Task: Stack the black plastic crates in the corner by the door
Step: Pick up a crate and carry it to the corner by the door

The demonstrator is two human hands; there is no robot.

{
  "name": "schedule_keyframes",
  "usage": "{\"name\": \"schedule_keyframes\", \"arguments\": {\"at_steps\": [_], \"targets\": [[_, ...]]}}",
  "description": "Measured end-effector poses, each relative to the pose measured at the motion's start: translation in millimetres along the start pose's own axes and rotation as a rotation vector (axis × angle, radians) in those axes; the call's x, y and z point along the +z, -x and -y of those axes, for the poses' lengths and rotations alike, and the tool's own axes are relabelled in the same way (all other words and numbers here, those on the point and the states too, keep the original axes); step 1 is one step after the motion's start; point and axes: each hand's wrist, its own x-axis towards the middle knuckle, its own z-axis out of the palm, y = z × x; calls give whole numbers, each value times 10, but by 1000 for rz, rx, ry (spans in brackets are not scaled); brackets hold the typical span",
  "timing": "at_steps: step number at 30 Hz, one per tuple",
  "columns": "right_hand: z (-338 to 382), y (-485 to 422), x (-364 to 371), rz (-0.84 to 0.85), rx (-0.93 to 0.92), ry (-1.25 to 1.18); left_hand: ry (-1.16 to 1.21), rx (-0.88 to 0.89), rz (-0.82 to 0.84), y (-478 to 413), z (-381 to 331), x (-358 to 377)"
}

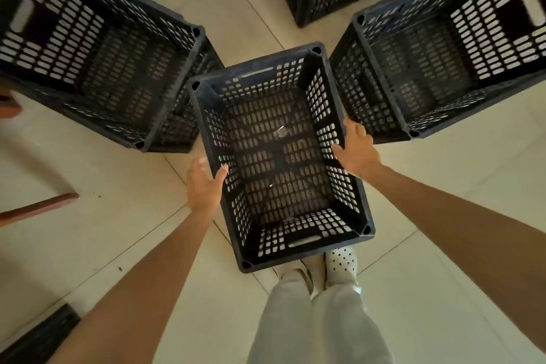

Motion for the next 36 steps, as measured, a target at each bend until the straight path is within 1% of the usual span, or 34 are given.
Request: {"name": "schedule_keyframes", "arguments": {"at_steps": [2, 3, 5, 7, 10, 13, 15, 18, 20, 22, 26, 30, 36], "targets": [[-53, -52, 57, -10, 64, -12, 75, -29, 59, -106, 45, 109], [-101, -91, 102, 17, 91, -14, 91, -43, 80, -159, 81, 166], [-162, -178, 150, 74, 136, -8, 84, -87, 69, -243, 80, 237], [-161, -240, 145, 74, 161, -7, 62, -96, 48, -284, 50, 225], [-136, -323, 73, 82, 206, -85, -3, -126, 122, -357, 14, 157], [-145, -360, -16, 177, 270, -155, -31, -180, 209, -371, -38, 59], [-207, -325, -65, 222, 310, -164, -37, -180, 228, -323, -41, 3], [-327, -164, -117, 200, 325, -179, -48, -146, 223, -195, -91, -93], [-375, -7, -190, 185, 321, -227, -66, -126, 235, -33, -279, -224], [-391, 162, -312, 180, 314, -252, -101, -92, 209, 115, -504, -367], [-328, 517, -713, 226, 302, -273, -233, -24, 170, 290, -925, -698], [-247, 923, -1201, 227, 284, -266, -368, 51, 121, 490, -1402, -1117], [-89, 1654, -1920, 217, 281, -322, -420, 98, 137, 1008, -2102, -1824]]}}
